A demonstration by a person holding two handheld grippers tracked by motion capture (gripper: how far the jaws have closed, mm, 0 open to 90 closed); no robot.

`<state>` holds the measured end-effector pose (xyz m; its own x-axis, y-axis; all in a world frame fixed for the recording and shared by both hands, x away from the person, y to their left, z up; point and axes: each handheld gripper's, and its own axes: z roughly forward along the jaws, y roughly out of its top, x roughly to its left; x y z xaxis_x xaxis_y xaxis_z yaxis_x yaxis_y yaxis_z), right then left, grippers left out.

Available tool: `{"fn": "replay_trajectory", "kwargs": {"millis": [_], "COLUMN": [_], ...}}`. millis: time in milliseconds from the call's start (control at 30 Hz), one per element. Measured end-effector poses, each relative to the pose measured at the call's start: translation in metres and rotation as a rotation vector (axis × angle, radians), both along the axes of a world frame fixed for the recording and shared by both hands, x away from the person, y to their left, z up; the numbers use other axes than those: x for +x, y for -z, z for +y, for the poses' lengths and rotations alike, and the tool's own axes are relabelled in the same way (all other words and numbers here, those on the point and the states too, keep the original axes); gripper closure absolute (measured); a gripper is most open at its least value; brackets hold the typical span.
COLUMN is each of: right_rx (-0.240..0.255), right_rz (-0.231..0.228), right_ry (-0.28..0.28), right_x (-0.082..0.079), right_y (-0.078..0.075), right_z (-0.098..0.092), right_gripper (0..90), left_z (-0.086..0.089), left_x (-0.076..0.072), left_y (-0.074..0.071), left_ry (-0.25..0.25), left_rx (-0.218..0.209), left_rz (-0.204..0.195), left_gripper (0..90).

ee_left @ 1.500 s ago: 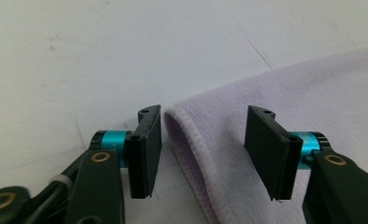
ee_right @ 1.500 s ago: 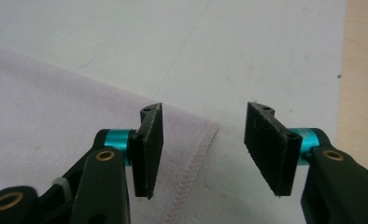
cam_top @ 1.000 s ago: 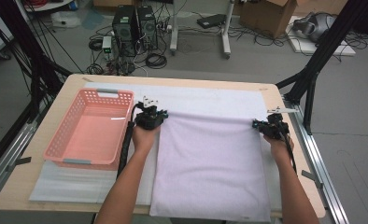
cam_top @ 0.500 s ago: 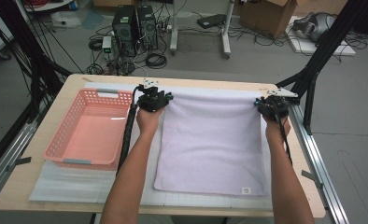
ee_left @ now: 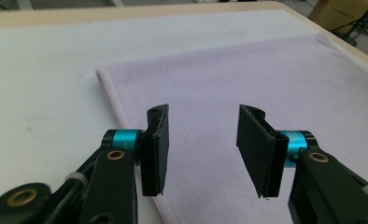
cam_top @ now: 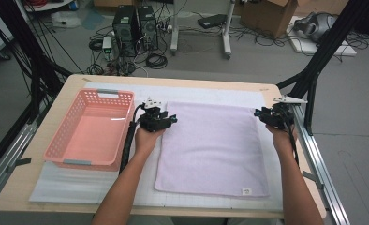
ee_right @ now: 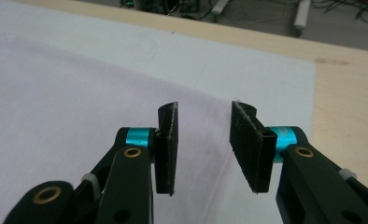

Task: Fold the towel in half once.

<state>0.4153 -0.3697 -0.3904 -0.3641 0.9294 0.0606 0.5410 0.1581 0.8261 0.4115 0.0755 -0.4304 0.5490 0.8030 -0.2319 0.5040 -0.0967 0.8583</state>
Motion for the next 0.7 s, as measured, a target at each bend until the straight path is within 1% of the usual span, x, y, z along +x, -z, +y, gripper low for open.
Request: {"fn": "replay_trajectory", "kwargs": {"millis": [33,100,133,167,200,233,267,333,367,400,433,467,533,567,633,667,700], "right_rx": [-0.003,0.006,0.001,-0.002,-0.001,0.002,-0.001,-0.013,-0.014,-0.007,0.001,0.004,0.001,0.004,0.003,-0.004,-0.01], "right_rz": [0.006,0.019,0.021,0.038,0.039,0.026,0.027,0.024,0.026,0.021,0.016,0.012,0.01,0.01,0.017,0.026,0.034], "right_ry": [-0.013,-0.031,-0.04,-0.048,-0.057,-0.064,-0.067,-0.078,-0.08,-0.083,-0.085,-0.09,-0.096,-0.097,-0.099,-0.096,-0.093], "right_x": [-0.004,-0.016,-0.023,-0.029,-0.034,-0.042,-0.049,-0.065,-0.071,-0.078,-0.087,-0.097,-0.112,-0.12,-0.135,-0.14,-0.144], "right_y": [0.001,0.004,0.006,0.007,0.008,0.01,0.011,0.015,0.015,0.017,0.019,0.022,0.027,0.03,0.037,0.04,0.042], "right_z": [0.0,-0.001,-0.001,-0.001,-0.001,-0.001,-0.001,-0.001,-0.002,-0.003,-0.003,-0.004,-0.004,-0.005,-0.006,-0.008,-0.01], "right_gripper": [60.5,58.9,58.3,55.9,56.3,56.5,56.5,56.9,57.3,58.2,59.4,59.6,59.8,59.8,59.3,59.3,59.2], "left_z": [0.002,0.006,0.007,0.008,0.008,0.009,0.009,0.008,0.007,0.007,0.007,0.007,0.008,0.009,0.011,0.012,0.014], "left_x": [-0.005,-0.013,-0.015,-0.017,-0.021,-0.027,-0.033,-0.043,-0.049,-0.054,-0.061,-0.066,-0.077,-0.083,-0.096,-0.101,-0.106], "left_y": [0.003,0.006,0.005,0.004,0.003,0.003,0.003,0.005,0.007,0.008,0.009,0.009,0.009,0.01,0.013,0.016,0.019], "left_ry": [0.003,0.003,0.015,0.028,0.037,0.033,0.029,0.052,0.065,0.078,0.082,0.084,0.098,0.1,0.106,0.106,0.105], "left_rx": [-0.001,-0.015,-0.003,0.011,0.017,0.006,-0.004,0.002,0.009,0.003,0.002,-0.009,-0.003,-0.014,-0.031,-0.027,-0.021], "left_rz": [0.002,0.009,0.037,0.046,0.034,0.0,-0.022,-0.021,-0.02,-0.012,-0.018,-0.03,-0.03,-0.044,-0.042,-0.041,-0.03], "left_gripper": [53.8,52.4,51.5,49.2,48.6,48.9,50.1,50.4,50.4,50.4,50.2,50.3,50.3,50.3,50.2,50.2,49.9]}}
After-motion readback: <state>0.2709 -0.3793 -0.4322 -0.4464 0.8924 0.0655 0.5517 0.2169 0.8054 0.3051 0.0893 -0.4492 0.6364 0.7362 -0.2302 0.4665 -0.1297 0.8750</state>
